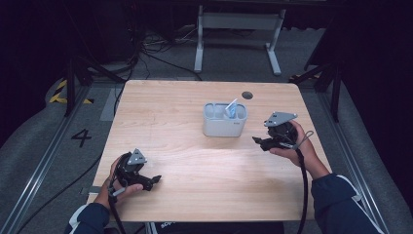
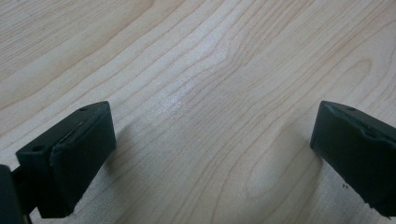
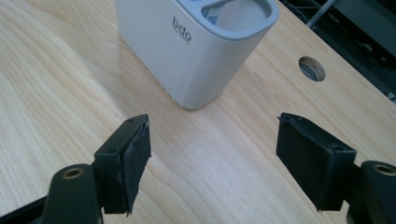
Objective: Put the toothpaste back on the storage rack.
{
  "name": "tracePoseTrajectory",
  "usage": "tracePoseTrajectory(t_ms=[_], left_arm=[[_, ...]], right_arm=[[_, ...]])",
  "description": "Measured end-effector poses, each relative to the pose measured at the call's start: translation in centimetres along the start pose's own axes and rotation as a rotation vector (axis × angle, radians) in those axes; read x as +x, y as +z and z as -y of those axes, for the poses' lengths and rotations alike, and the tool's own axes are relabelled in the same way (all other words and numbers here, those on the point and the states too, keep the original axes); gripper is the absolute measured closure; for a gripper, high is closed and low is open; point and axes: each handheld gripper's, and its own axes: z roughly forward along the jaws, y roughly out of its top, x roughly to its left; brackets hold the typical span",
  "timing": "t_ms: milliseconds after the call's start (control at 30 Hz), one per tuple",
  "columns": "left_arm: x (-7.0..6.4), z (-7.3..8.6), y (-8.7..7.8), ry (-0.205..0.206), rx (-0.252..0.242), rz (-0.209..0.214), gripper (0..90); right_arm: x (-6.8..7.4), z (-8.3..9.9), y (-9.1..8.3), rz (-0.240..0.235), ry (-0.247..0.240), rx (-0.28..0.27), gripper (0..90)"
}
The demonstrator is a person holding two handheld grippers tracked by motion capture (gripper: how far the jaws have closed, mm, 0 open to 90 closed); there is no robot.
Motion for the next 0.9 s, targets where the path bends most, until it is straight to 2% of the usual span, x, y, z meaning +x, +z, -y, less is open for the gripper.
tracePoseTrajectory(t_ms=[500,900], left_arm=[[0.0,0.0,0.0,0.008,0.001,-0.002,0.4],[0.0,0.0,0.0,0.006,0.0,-0.003,0.4]], right_arm=[[0.7,3.6,-0.4,0.004,-0.007,0.038,26.8],[1.0,7.0,-1.0,0.006,0.013,0.046,26.4]])
